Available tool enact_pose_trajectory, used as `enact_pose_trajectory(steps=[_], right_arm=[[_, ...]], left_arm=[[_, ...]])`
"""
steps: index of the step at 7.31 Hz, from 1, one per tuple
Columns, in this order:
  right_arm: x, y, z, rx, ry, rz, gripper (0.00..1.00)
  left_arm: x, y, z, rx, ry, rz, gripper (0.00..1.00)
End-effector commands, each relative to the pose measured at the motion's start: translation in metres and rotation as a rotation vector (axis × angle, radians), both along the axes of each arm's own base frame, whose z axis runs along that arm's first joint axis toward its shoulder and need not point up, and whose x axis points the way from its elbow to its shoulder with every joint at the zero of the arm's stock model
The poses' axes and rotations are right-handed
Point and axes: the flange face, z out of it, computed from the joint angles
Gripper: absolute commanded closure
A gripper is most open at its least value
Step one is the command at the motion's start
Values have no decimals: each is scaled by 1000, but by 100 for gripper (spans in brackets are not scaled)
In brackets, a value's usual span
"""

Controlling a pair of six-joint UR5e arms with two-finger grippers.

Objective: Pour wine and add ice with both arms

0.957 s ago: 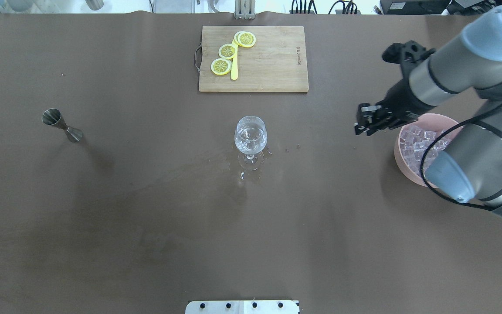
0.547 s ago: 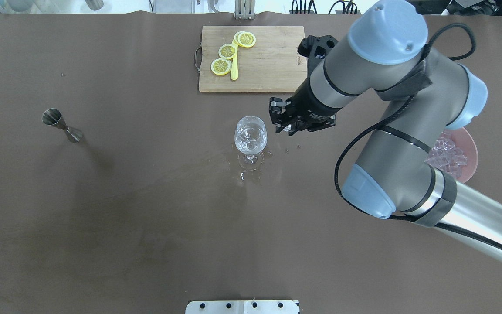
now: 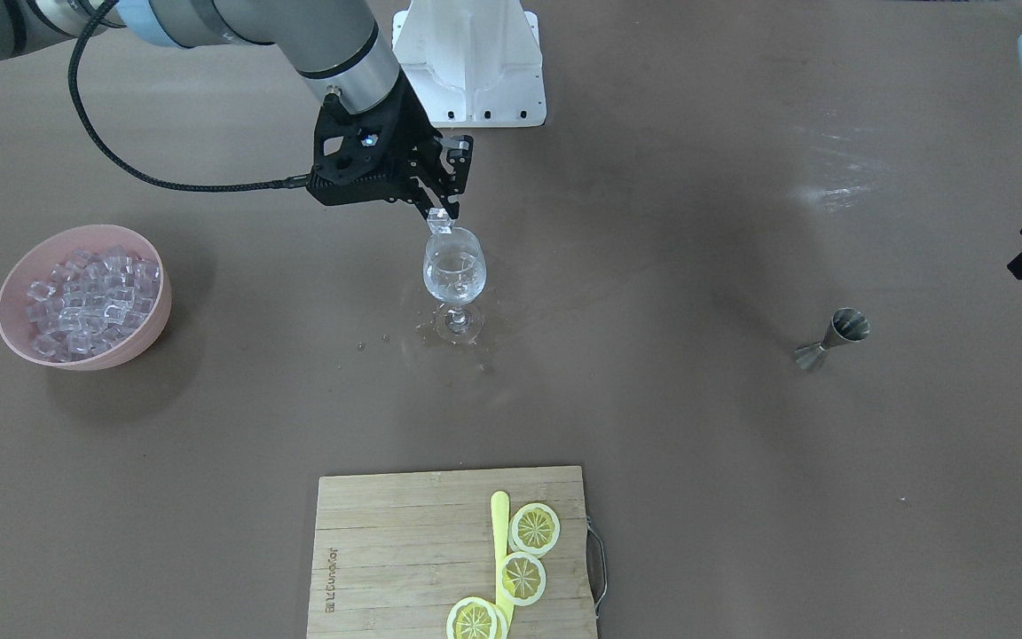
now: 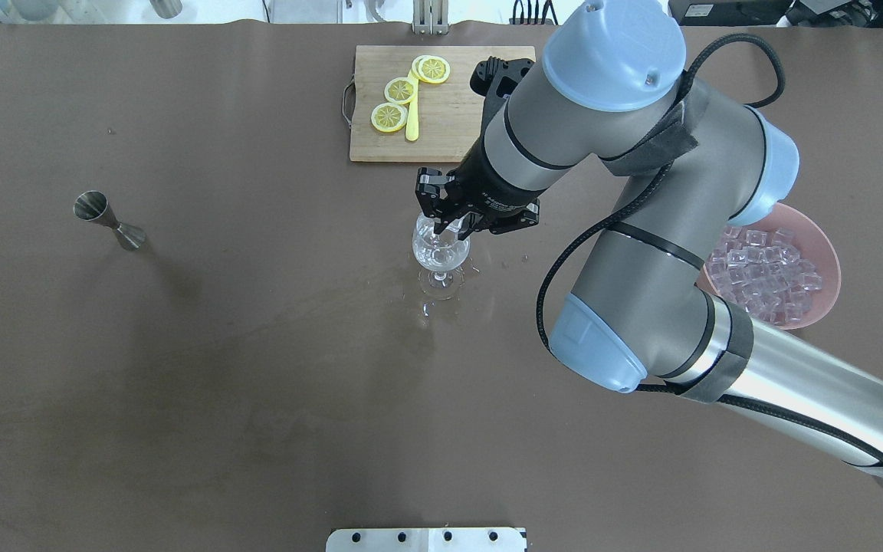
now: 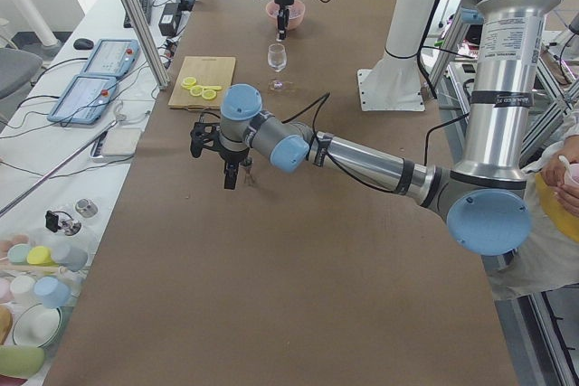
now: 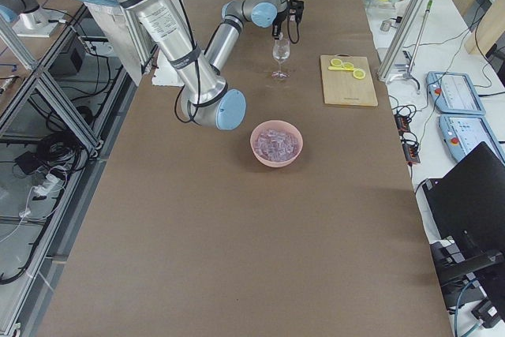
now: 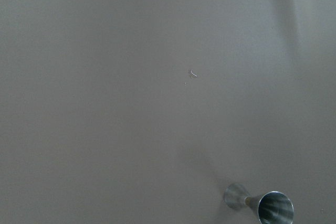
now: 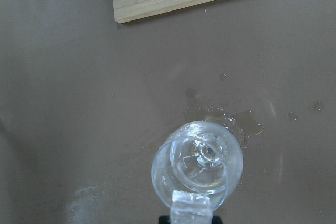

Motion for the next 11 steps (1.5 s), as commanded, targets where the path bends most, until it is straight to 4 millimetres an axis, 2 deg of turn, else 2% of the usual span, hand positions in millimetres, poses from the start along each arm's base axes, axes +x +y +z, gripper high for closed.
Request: enact_pose_trajectory(steps=[1, 3, 4, 5, 6, 8, 9, 10, 11], right_arm=[[-6, -2, 2, 9, 18, 33, 1], [-4, 0, 4, 9, 19, 31, 1], [12, -13, 17, -10, 30, 48, 1], [38, -29, 49, -34, 54, 61, 1], [76, -42, 89, 15, 91, 40, 1], [166, -78, 182, 123, 172, -39, 1], [225, -94, 222, 180, 217, -51, 1], [282, -100, 267, 214, 234, -80, 1], [331, -101, 307, 251, 256, -104, 1]], left_arm=[[0, 0, -1, 2, 1, 0, 3], [-1, 0, -3, 4, 1, -3, 3], [-2, -1, -1, 0, -1, -7, 3], [-4, -1, 3, -6, -4, -11, 3], [-8, -2, 2, 4, -7, -12, 3], [-10, -4, 4, 61, -50, 22, 3], [-11, 0, 19, 119, -89, 93, 3], [-14, 7, 39, 136, -113, 136, 3], [-35, 6, 63, 141, -132, 149, 3]])
